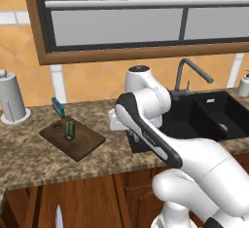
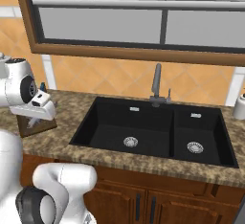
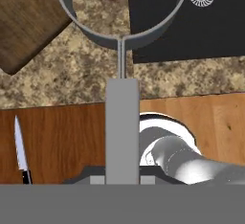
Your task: Place the appropriate cutting tool for cutting the cucumber skin on the cutting board.
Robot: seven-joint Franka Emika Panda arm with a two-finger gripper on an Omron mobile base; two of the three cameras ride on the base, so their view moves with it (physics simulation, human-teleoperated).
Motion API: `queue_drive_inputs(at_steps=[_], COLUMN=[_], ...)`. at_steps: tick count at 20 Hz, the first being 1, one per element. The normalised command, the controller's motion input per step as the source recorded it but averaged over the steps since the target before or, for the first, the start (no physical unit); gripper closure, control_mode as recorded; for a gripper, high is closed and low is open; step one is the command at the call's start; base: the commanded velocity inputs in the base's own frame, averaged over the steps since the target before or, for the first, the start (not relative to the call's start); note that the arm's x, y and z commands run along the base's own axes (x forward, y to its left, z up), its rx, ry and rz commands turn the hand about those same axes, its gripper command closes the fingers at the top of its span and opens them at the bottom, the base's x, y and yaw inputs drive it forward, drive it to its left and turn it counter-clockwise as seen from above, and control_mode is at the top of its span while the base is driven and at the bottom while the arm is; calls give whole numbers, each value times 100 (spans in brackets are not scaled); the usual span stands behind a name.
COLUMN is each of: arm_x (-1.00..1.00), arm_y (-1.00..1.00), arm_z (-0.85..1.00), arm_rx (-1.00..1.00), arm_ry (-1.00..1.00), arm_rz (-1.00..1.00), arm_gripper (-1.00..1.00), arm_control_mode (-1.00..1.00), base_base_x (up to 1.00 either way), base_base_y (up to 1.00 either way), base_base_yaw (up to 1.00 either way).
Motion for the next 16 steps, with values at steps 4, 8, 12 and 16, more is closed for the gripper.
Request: queue_drive_inputs(at_steps=[4,8,12,16], arm_x=[100,87,47,44], arm_y=[34,52,57,48], arm_z=[-20,-23,-57,-70], arm_rx=[0,0,0,0], arm_ry=[0,0,0,0], arm_rz=[0,0,0,0], arm_gripper=[100,100,100,100], arm_control_mode=[-100,-100,-100,-100], base_base_x=[0,0,0,0], base_base_y=[0,0,0,0], base_base_yaw=[0,0,0,0])
